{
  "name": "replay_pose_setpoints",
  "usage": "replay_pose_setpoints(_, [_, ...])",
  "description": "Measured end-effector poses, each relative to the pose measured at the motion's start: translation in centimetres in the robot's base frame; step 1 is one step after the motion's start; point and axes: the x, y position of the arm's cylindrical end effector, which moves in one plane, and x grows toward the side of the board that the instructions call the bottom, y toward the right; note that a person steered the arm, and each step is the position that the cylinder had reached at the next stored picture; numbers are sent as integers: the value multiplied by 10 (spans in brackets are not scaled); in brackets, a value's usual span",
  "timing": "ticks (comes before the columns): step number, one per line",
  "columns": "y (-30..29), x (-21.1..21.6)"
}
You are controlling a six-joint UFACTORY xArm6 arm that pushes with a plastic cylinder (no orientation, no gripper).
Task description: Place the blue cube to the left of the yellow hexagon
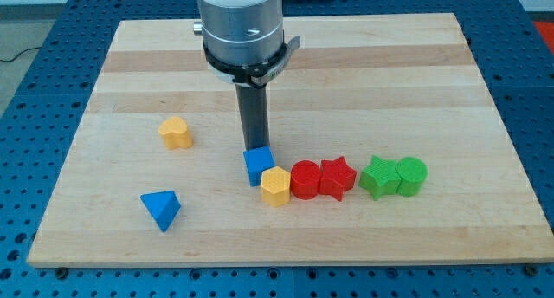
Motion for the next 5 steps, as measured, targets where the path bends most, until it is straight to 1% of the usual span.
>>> replay_pose_setpoints(1, [1, -9])
replay_pose_setpoints(2, [18, -13])
replay_pose_setpoints(3, [58, -13])
replay_pose_setpoints(5, [53, 9])
